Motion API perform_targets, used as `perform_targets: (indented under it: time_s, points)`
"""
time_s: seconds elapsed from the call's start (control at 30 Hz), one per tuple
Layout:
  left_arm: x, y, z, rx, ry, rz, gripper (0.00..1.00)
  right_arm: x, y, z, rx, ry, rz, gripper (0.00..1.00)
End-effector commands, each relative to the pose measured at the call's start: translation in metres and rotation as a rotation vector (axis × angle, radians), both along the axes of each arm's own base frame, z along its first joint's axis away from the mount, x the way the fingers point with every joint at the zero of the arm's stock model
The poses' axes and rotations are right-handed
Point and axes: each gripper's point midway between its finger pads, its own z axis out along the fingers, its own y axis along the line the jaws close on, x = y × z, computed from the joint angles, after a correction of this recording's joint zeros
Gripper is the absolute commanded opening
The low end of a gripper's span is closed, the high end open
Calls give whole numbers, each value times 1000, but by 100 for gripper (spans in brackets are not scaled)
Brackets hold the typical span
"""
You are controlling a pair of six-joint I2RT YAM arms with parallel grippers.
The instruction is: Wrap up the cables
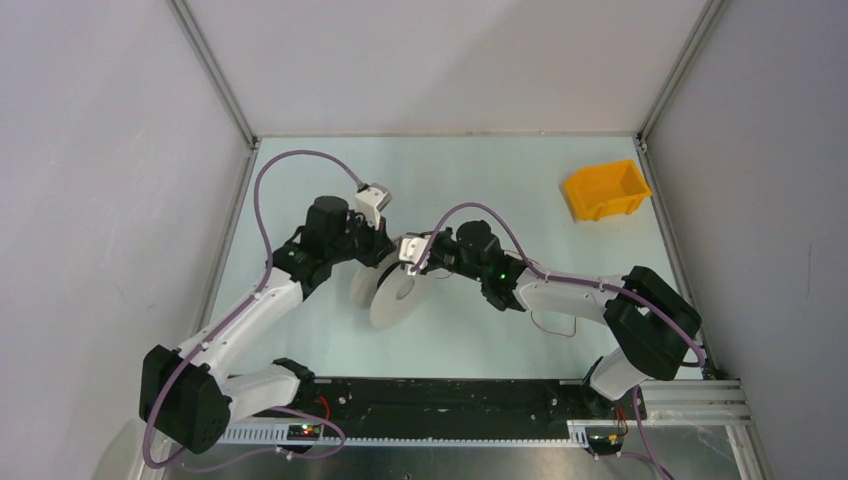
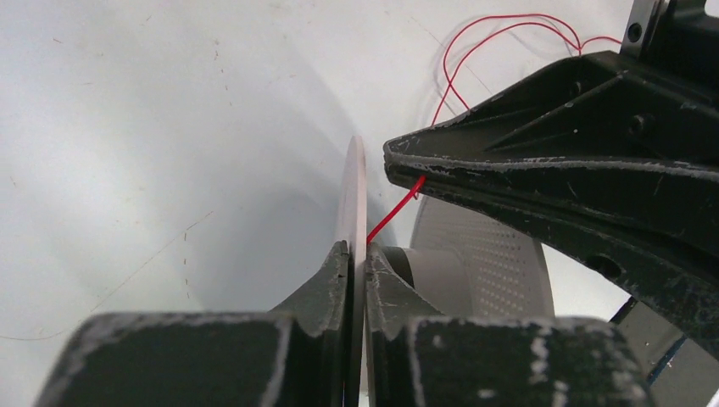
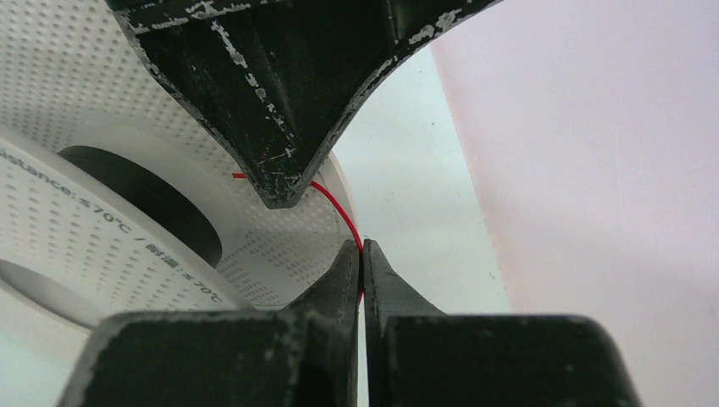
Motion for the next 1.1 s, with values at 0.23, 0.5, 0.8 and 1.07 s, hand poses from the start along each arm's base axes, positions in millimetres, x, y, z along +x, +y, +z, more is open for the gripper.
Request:
perform_targets:
  time_s: [0.23, 0.5, 0.8, 1.07]
  points:
    - [3, 1, 19, 1, -80, -8, 0, -6, 9, 27, 55, 2, 41, 7]
    - [11, 19, 32, 24, -139, 99, 0, -10, -17, 50, 146, 152, 84, 39]
    - [12, 60, 78, 30, -306, 299, 0, -17, -62, 75, 296, 352, 69, 47]
    - [-1, 63, 109, -55, -369, 312, 0, -13, -81, 65, 310, 330, 28, 49]
